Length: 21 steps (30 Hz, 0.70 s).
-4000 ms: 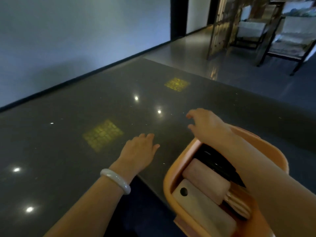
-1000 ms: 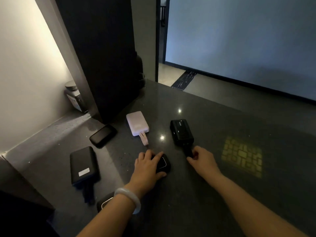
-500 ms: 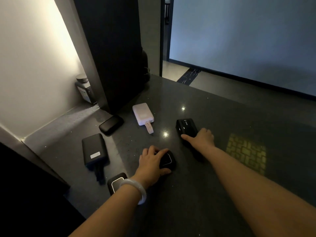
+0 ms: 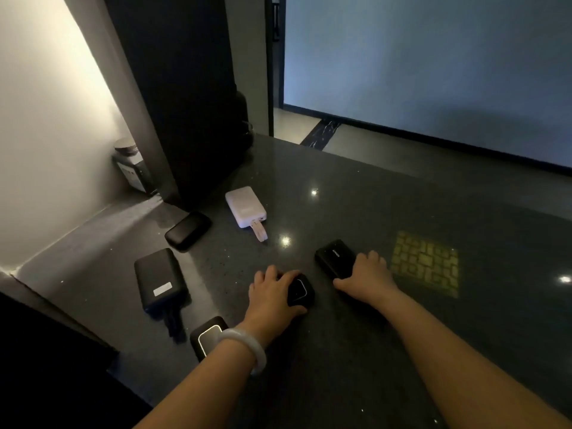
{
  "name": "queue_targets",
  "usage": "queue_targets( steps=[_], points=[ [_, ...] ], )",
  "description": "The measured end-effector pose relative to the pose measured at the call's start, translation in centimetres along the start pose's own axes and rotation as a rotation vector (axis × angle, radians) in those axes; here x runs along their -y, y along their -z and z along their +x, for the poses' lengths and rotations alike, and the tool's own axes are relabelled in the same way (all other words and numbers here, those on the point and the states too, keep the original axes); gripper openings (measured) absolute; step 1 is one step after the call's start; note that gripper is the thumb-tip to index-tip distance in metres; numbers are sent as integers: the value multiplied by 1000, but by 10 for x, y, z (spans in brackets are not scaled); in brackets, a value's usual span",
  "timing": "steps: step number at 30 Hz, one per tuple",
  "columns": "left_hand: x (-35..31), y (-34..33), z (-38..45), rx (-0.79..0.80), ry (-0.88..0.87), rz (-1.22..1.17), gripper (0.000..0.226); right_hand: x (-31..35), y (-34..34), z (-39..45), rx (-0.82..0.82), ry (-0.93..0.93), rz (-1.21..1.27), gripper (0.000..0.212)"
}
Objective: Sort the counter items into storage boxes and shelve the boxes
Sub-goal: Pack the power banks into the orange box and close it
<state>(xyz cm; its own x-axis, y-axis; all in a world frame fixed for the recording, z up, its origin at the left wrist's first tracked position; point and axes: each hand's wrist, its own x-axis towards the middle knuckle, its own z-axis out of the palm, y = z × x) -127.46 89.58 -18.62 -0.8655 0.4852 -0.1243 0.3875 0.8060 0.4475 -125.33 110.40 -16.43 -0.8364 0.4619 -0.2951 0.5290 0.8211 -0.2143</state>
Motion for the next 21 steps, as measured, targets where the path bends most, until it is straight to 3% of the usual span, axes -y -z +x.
queue_targets(
  steps=[4,12,21],
  points=[
    [-7,-5,2,37,-56,39,76,-28,-10,-50,-42,-70,19,88],
    [-53,-22,-10,165,-241,61,76,-84,-13,-130,-73,-290,282,76],
    [-178,-62,-74,217,-577,-5,78,-200,32,-266,-365,-389,375,66]
  ],
)
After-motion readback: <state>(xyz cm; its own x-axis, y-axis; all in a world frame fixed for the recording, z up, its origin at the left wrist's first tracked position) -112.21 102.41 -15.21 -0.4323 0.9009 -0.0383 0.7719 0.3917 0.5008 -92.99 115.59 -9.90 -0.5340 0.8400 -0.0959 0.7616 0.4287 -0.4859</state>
